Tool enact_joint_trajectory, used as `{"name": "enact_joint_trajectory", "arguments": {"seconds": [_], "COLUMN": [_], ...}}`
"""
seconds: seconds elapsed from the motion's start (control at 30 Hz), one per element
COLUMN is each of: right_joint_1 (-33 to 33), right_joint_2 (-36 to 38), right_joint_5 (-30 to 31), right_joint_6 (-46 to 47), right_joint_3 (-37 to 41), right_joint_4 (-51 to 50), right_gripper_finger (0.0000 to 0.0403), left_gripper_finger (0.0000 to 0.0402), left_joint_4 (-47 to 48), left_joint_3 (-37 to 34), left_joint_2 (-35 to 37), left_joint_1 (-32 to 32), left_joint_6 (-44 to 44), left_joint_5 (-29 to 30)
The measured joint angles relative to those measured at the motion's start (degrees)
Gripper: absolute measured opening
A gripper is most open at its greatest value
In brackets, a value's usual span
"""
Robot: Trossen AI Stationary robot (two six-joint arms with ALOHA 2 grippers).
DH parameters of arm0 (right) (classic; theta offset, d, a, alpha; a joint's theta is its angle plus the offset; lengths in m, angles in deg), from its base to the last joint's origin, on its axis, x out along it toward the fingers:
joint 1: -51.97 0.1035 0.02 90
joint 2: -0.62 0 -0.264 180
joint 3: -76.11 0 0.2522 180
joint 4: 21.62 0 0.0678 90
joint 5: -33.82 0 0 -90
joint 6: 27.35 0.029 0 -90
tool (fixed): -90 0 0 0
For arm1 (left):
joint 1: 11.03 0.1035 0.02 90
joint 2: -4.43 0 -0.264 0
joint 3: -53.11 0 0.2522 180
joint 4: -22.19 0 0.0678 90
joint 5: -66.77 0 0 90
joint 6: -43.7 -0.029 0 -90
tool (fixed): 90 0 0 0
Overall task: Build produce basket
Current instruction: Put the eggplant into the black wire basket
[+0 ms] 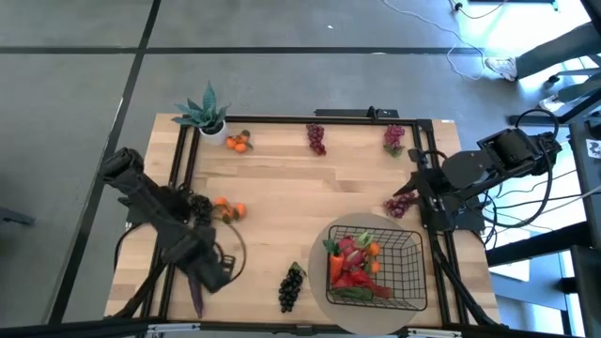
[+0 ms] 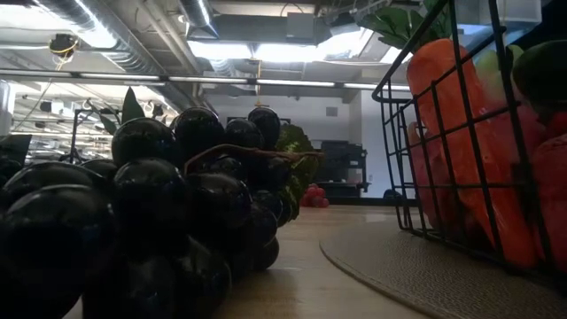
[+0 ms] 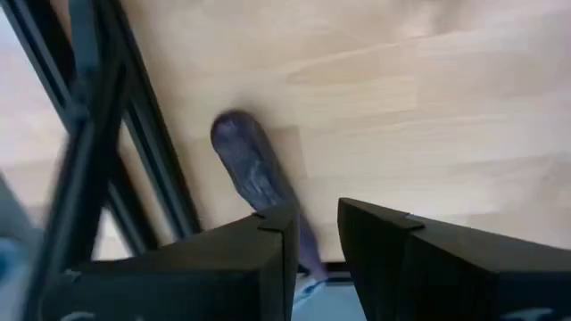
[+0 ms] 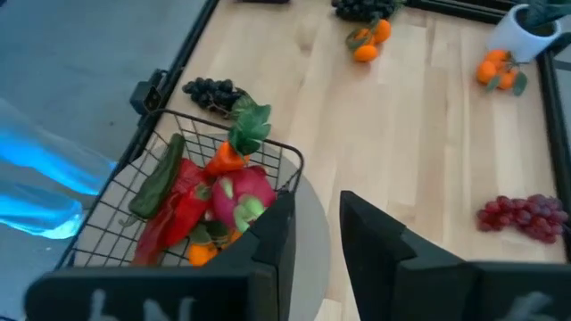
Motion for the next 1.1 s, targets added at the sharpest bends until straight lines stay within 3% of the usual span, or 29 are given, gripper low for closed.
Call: {"name": "enact_joint_trajectory", "arguments": {"seconds": [0.1,0.17,0.33,0.53,0.77,1.1], "right_joint_1": [0.0,0.0,0.0,0.0,0.0,0.0], "right_joint_2": [0.0,0.0,0.0,-0.2,-2.1,-4.4], "right_joint_5": [-0.5,-0.4,-0.4,-2.5,-3.1,-3.0], "right_joint_6": [-0.7,-0.5,1.6,5.9,6.8,6.7], "right_joint_3": [0.0,0.0,0.0,0.0,0.0,0.0], "right_joint_4": [0.0,0.3,1.7,1.9,3.4,6.6], "right_gripper_finger": [0.0078,0.0078,0.0078,0.0078,0.0078,0.0078], "left_gripper_finger": [0.0069,0.0069,0.0069,0.0069,0.0069,0.0069], "left_joint_4": [-0.2,-0.6,-1.0,-7.6,-19.5,-23.4], "left_joint_3": [0.0,0.0,0.0,0.1,0.1,0.1], "left_joint_2": [0.0,0.0,0.0,-0.5,-5.3,-13.0], "left_joint_1": [-4.7,-6.8,-11.0,-15.6,-19.6,-22.3], "left_joint_6": [6.1,5.8,3.8,3.9,11.2,16.7], "left_joint_5": [1.3,1.1,7.6,8.2,8.7,10.2]}}
